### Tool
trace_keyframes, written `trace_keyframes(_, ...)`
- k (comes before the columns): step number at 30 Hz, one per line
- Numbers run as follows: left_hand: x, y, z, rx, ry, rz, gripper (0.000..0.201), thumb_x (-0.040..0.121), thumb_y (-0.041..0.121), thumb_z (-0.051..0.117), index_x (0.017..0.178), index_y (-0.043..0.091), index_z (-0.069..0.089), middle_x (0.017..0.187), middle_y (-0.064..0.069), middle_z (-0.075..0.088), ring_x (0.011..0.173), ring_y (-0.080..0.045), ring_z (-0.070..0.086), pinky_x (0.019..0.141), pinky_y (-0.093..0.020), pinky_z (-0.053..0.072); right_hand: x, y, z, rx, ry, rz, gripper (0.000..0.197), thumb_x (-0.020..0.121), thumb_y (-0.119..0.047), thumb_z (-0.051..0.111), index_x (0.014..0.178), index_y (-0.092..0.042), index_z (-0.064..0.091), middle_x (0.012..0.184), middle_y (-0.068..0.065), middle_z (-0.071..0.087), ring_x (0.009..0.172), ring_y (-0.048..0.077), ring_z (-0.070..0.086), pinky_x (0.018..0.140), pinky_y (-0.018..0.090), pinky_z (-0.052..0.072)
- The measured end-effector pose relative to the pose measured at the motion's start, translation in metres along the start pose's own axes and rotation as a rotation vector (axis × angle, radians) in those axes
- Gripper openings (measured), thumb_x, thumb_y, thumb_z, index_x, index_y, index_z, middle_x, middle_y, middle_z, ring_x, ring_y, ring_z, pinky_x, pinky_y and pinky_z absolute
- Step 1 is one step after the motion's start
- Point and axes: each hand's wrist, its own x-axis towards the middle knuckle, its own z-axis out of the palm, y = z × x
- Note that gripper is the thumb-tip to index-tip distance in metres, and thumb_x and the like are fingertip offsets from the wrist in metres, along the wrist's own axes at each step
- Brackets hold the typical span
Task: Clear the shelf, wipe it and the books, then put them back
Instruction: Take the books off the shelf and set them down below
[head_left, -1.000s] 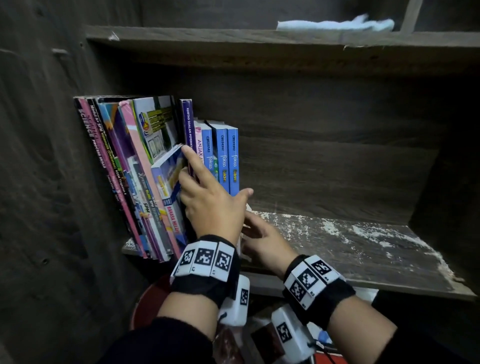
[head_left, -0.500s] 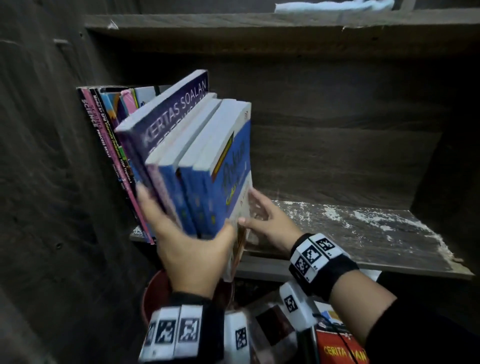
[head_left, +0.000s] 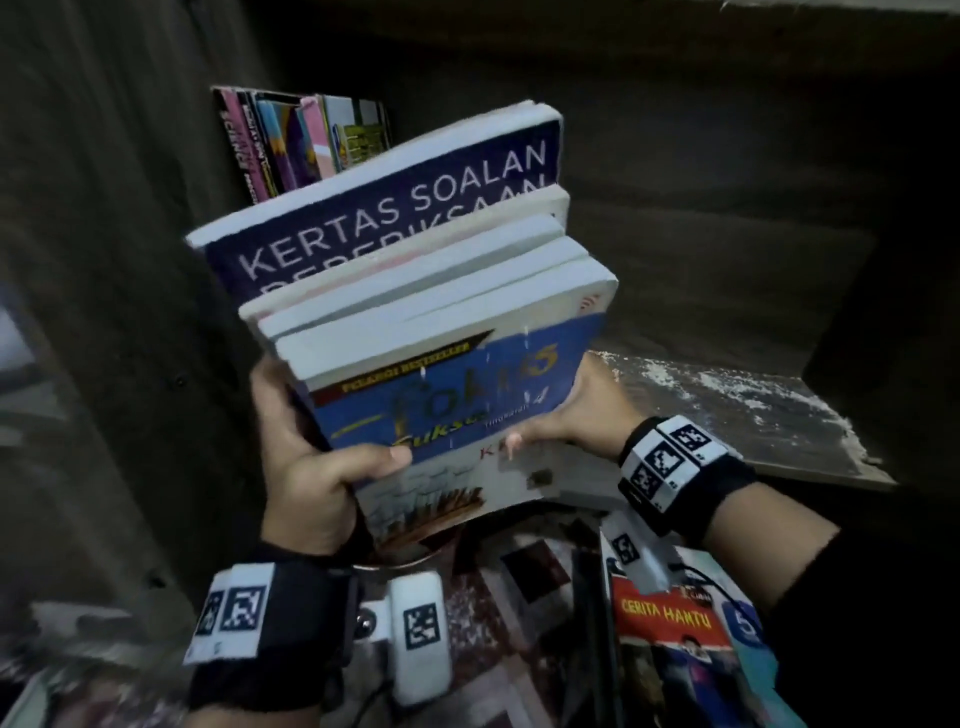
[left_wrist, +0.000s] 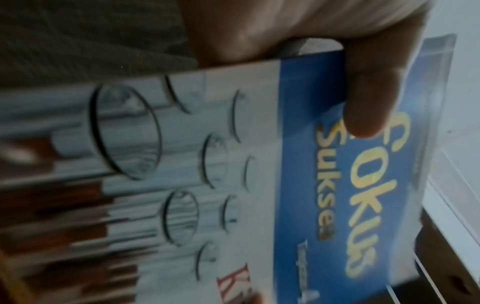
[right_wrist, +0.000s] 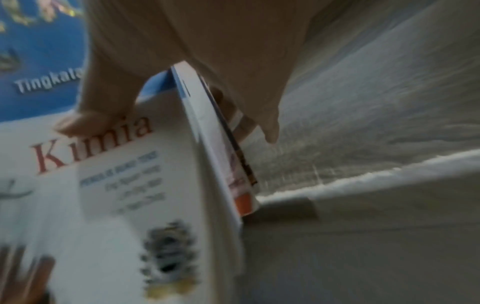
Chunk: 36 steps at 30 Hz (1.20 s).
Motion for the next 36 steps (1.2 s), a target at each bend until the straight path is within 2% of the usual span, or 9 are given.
trace_keyframes(4, -0.011, 0.017, 0.000, -0.016, -0.093, -0.095, 0.100, 0.037, -0.005, 0.073, 0.131, -0.005, 0.039, 0.114, -0.019, 0.062, 0.104, -0.034, 0.063, 0.077, -0.039, 0.056, -0.052, 0.003, 0.002, -0.115, 0.054, 0.088, 0.095, 0.037, -0.052, 0.090, 0.117, -0.014, 0.057, 0.108, -0.017, 0.065, 0.097, -0.007, 0.062, 0.093, 0.030, 0.053)
trace_keyframes(8, -0.029, 0.002, -0.002, -0.146, -0.164, -0.362, 0.109, 0.031, -0.004, 0.076, 0.133, -0.010, 0.038, 0.100, -0.014, 0.070, 0.095, -0.039, 0.066, 0.074, -0.049, 0.057, -0.108, 0.020, 0.001, 0.002, 0.185, 0.135, 0.110, 0.033, -0.055, 0.094, 0.125, -0.012, 0.051, 0.121, 0.002, 0.065, 0.115, 0.018, 0.061, 0.096, 0.047, 0.050)
trace_keyframes(12, -0.057, -0.045, -0.012, -0.280, -0.095, -0.726, 0.119, 0.024, 0.004, 0.081, 0.135, -0.006, 0.039, 0.117, -0.030, 0.059, 0.107, -0.056, 0.056, 0.083, -0.071, 0.045, -0.153, 0.036, 0.029, 0.196, 0.367, 0.232, 0.097, 0.024, -0.040, 0.095, 0.106, -0.019, 0.049, 0.099, 0.001, 0.072, 0.090, 0.017, 0.070, 0.068, 0.031, 0.057)
trace_keyframes(16, -0.088, -0.094, -0.028, -0.221, -0.069, -1.017, 0.111, 0.025, -0.001, 0.080, 0.131, -0.004, 0.046, 0.134, -0.044, 0.037, 0.117, -0.067, 0.037, 0.093, -0.081, 0.027, -0.195, 0.067, 0.059, 0.299, 0.502, 0.419, 0.069, 0.051, -0.006, 0.090, 0.107, -0.010, 0.049, 0.093, 0.006, 0.072, 0.077, 0.020, 0.072, 0.058, 0.030, 0.056)
trace_keyframes(19, -0.104, -0.121, -0.035, -0.107, -0.136, -1.207, 0.092, 0.023, 0.003, 0.083, 0.112, -0.005, 0.060, 0.107, -0.037, 0.059, 0.094, -0.053, 0.059, 0.096, -0.063, 0.041, -0.227, 0.110, 0.085, 0.338, 0.616, 0.585, 0.069, 0.057, -0.007, 0.087, 0.115, -0.011, 0.049, 0.093, 0.008, 0.074, 0.081, 0.028, 0.072, 0.067, 0.042, 0.059)
trace_keyframes(24, -0.125, -0.146, -0.031, 0.030, -0.219, -1.203, 0.046, 0.066, 0.007, 0.079, 0.110, 0.000, 0.067, 0.099, -0.016, 0.072, 0.078, -0.024, 0.072, 0.065, -0.029, 0.056, -0.252, 0.141, 0.125, 0.404, 0.761, 0.784, 0.076, 0.039, -0.023, 0.093, 0.106, -0.015, 0.061, 0.090, 0.006, 0.075, 0.083, 0.033, 0.071, 0.085, 0.051, 0.054)
trace_keyframes(30, -0.127, -0.188, -0.046, 0.127, -0.226, -1.037, 0.027, 0.087, 0.006, 0.066, 0.114, 0.008, 0.066, 0.101, 0.000, 0.074, 0.095, -0.012, 0.070, 0.079, -0.021, 0.053, -0.248, 0.218, 0.125, 0.391, 0.644, 1.096, 0.102, 0.026, -0.057, 0.093, 0.108, -0.004, 0.065, 0.096, 0.008, 0.074, 0.086, 0.033, 0.071, 0.087, 0.048, 0.053)
trace_keyframes(33, -0.124, -0.215, -0.053, 0.229, -0.217, -1.031, 0.046, 0.077, 0.018, 0.080, 0.119, 0.018, 0.062, 0.115, 0.003, 0.070, 0.107, -0.007, 0.065, 0.088, -0.018, 0.049, -0.229, 0.253, 0.117, 0.515, 0.674, 1.131, 0.095, 0.035, -0.047, 0.095, 0.111, 0.001, 0.065, 0.100, 0.018, 0.072, 0.091, 0.039, 0.068, 0.089, 0.054, 0.051)
trace_keyframes(36, -0.120, -0.233, -0.051, 0.264, -0.189, -1.078, 0.050, 0.076, 0.018, 0.081, 0.122, 0.017, 0.061, 0.116, 0.005, 0.068, 0.111, -0.014, 0.063, 0.091, -0.024, 0.048, -0.195, 0.227, 0.113, 0.469, 0.607, 1.127, 0.078, 0.053, -0.038, 0.092, 0.110, 0.005, 0.063, 0.102, 0.018, 0.070, 0.084, 0.034, 0.067, 0.077, 0.044, 0.053)
